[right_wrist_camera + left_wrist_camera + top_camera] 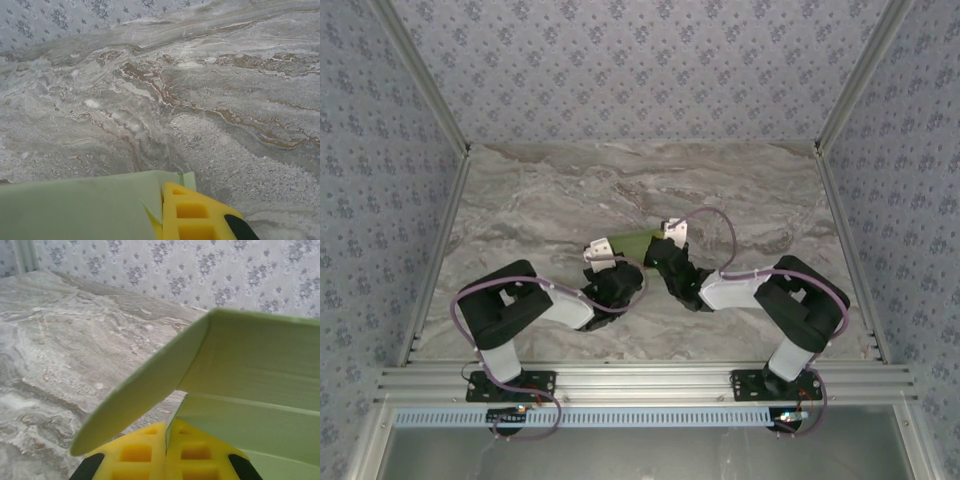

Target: Fold the paper box

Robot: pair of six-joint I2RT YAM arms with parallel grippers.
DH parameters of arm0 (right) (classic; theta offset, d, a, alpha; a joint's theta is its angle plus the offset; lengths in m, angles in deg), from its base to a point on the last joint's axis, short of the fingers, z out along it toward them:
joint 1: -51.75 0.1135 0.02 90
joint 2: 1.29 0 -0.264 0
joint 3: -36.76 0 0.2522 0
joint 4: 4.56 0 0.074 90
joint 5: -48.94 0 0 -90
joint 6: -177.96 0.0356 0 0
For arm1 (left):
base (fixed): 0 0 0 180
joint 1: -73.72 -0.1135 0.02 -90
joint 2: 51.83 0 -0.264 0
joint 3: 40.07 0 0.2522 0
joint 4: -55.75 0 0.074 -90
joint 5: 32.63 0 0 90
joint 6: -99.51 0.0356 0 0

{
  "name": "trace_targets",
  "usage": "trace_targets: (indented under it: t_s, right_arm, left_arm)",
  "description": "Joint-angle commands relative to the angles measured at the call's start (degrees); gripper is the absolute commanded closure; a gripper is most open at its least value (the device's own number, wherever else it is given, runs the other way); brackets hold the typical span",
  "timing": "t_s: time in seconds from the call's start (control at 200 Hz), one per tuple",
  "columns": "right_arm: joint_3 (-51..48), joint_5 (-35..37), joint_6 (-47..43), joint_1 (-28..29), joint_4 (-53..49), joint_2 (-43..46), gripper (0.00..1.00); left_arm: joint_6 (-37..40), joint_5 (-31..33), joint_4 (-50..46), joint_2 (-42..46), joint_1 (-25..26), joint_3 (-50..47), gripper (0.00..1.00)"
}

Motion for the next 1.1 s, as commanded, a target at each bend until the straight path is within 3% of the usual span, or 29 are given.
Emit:
trace_targets:
  t_s: [0.0,0.345,1.094]
  right_arm:
    - [-2.56,4.72,-1.99,-4.61,-6.93,0.80,0.95]
    - [-1.32,-0.88,-9.56,-9.33,-1.93,1.75,0.95]
    - [4.77,-7.39,-15.81,-13.51,3.51,-3.32,0.96]
  left_arm:
    - [4.77,-2.48,-3.93,-0.27,-3.48,-3.11,1.00]
    - [13.20,-6.32,3.44,-0.40,-6.40,-0.40,1.00]
    - [18.93,-5.99,11.46,-5.63,-10.63,4.34,1.00]
